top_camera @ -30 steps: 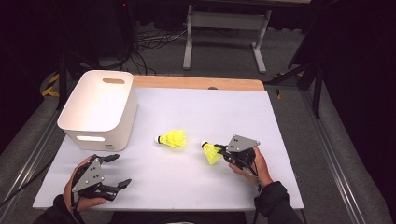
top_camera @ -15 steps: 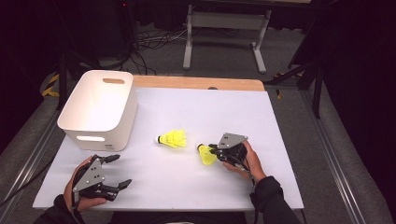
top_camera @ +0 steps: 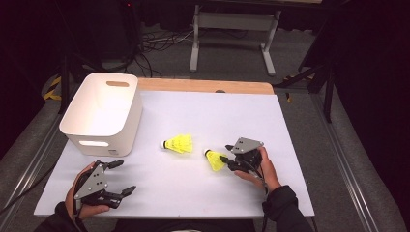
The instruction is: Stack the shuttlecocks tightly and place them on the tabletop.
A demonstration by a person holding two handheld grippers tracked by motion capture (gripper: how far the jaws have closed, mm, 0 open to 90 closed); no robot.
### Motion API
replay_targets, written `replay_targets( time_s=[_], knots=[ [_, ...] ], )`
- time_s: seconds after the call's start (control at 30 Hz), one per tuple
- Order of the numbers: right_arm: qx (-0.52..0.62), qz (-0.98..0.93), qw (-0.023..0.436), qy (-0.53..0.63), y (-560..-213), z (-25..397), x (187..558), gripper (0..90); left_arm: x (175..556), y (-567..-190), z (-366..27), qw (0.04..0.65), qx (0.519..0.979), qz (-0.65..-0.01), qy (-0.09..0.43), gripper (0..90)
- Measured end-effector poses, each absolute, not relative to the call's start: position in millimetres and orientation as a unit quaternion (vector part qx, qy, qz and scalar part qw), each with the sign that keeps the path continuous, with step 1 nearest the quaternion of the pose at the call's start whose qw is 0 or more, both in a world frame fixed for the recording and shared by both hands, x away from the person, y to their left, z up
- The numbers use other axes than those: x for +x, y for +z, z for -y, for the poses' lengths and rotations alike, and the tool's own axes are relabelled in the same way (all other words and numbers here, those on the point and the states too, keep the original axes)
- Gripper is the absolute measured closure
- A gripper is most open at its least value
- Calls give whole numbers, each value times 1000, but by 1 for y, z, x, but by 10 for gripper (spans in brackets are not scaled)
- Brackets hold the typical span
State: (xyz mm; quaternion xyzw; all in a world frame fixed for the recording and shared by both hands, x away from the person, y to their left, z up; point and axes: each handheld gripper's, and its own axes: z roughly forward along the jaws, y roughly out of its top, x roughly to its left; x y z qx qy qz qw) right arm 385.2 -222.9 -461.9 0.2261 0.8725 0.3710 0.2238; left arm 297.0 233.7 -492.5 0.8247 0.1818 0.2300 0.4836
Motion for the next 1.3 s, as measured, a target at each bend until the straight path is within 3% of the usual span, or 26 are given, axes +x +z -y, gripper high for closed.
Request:
replay_targets(
  time_s=[0.13, 0.33, 0.57, 0.7, 0.9, 0.97, 1.3],
  knots=[
    [233, -858, 240, 389, -451, 230, 371, 466, 296, -492, -234, 484, 824, -180, 233, 112],
    [221, -843, 260, 416, -435, 226, 344, 474, 296, -491, -235, 484, 823, -181, 234, 112],
    [200, -849, 248, 422, -433, 221, 323, 538, 296, -491, -236, 484, 824, -179, 235, 112],
    [198, -851, 235, 426, -437, 218, 315, 530, 295, -491, -235, 484, 823, -181, 234, 109],
    [206, -857, 232, 411, -449, 211, 314, 383, 295, -491, -235, 485, 823, -180, 233, 107],
    [218, -856, 232, 406, -455, 207, 316, 254, 295, -491, -235, 485, 823, -181, 233, 106],
    [239, -867, 194, 391, -480, 194, 326, 256, 296, -491, -235, 485, 824, -179, 233, 106]
  ],
)
